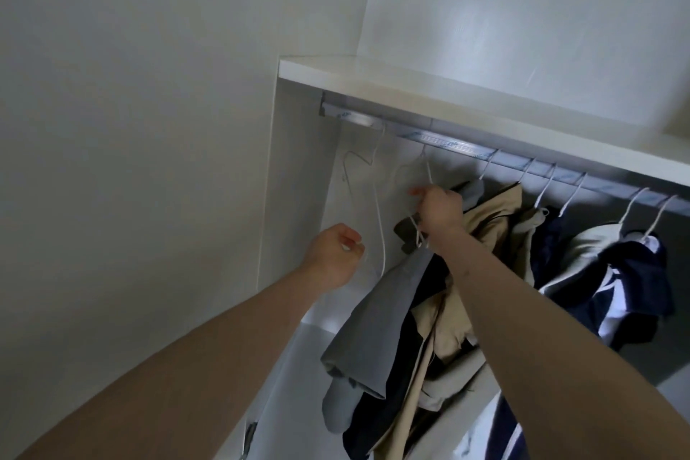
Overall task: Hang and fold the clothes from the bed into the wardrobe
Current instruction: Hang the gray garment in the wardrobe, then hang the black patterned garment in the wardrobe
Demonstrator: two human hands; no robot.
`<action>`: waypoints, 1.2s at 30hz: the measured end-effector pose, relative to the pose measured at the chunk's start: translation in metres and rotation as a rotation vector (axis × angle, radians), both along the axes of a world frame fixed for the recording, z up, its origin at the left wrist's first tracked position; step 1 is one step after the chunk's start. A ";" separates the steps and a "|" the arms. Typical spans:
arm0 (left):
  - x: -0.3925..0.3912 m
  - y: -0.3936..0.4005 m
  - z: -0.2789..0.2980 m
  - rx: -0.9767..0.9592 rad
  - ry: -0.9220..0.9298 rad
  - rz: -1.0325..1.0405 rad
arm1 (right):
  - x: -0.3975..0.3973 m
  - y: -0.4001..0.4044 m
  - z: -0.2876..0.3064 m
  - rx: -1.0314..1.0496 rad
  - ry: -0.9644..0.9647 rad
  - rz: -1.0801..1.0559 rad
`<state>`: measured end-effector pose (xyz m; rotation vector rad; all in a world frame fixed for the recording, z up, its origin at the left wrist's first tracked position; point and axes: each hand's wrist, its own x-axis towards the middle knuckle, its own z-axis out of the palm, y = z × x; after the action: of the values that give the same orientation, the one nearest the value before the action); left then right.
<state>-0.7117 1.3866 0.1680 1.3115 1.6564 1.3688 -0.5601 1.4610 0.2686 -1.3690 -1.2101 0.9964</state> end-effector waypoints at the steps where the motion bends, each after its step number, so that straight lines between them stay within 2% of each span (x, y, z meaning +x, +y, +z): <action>1: 0.000 0.002 0.001 0.010 0.017 0.001 | 0.003 0.005 0.011 -0.009 -0.025 0.049; 6: -0.002 0.010 0.007 0.017 0.047 -0.014 | 0.015 0.034 0.035 -0.081 -0.139 0.161; 11: -0.005 0.012 0.006 0.015 0.049 -0.009 | 0.015 0.038 0.003 -0.205 -0.295 0.220; 14: -0.004 0.006 0.001 -0.008 0.048 0.003 | 0.016 0.010 -0.024 -0.259 -0.266 0.213; 19: 0.003 -0.026 0.004 -0.055 0.056 0.001 | 0.027 -0.065 -0.034 -0.326 -0.216 0.206; 22: 0.015 -0.064 0.015 -0.097 -0.006 0.001 | 0.042 -0.121 -0.031 -0.434 -0.051 0.086; 25: 0.027 -0.116 0.027 -0.136 -0.027 -0.026 | 0.068 -0.192 -0.021 -0.511 0.044 0.069; 29: 0.053 -0.200 0.043 -0.148 0.106 -0.125 | 0.121 -0.317 -0.006 -0.521 -0.016 0.053; 36: 0.097 -0.343 0.045 -0.268 0.503 -0.601 | 0.227 -0.566 0.019 -0.545 -0.008 0.141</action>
<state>-0.6145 1.0437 0.2130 1.8786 1.4838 0.4713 -0.3329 0.8952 0.2872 -1.7178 -1.0929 1.4972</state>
